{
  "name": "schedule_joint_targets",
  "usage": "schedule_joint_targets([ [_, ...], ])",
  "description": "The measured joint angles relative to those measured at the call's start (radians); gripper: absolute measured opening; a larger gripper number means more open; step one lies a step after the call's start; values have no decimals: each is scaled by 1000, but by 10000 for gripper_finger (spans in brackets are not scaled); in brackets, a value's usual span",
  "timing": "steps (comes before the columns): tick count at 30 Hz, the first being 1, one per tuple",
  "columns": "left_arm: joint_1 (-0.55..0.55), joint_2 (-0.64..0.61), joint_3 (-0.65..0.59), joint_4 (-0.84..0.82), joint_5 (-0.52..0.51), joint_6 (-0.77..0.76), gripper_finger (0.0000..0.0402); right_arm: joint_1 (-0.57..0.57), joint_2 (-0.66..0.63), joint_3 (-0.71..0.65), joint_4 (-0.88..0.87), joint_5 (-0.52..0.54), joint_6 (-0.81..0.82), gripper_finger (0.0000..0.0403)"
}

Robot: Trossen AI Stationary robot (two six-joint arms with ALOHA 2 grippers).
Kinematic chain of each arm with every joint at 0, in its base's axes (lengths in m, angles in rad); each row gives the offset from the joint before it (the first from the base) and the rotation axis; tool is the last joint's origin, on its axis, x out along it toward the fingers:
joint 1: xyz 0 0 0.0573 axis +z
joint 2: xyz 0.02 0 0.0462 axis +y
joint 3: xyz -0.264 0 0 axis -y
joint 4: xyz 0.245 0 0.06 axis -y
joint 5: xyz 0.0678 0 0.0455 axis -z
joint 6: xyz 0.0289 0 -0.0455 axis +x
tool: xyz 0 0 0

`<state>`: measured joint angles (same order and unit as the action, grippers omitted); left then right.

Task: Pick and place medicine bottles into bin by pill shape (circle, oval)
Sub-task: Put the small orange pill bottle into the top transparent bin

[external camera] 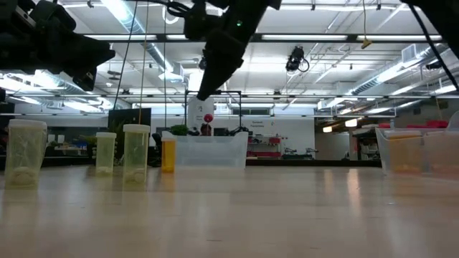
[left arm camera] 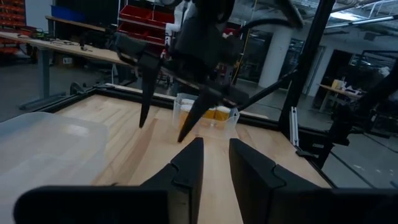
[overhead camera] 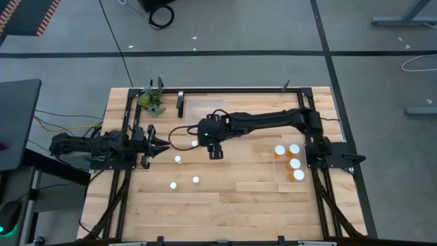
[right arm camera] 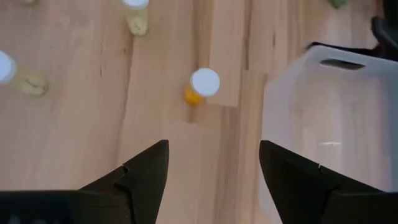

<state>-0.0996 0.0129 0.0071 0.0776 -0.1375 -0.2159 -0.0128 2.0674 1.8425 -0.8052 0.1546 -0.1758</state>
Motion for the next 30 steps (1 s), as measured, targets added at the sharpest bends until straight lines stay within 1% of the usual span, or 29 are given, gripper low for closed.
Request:
schedule_joint_targets([
  [8,0,0,0,0,0,-1,90,1,144,174,-31,-47,-64,257],
  [13,0,0,0,0,0,0,83,1,194,232,-31,-74,-91,257],
  [17,0,0,0,0,0,-1,86,-3,217,242,-1,-95,-111,257],
  [21,0,0,0,0,0,-1,91,-8,216,227,75,-98,-143,257],
  [26,0,0,0,-1,0,0,86,-29,217,226,85,-137,-158,257],
  [30,0,0,0,-1,0,0,82,-43,242,223,105,-161,-167,257],
])
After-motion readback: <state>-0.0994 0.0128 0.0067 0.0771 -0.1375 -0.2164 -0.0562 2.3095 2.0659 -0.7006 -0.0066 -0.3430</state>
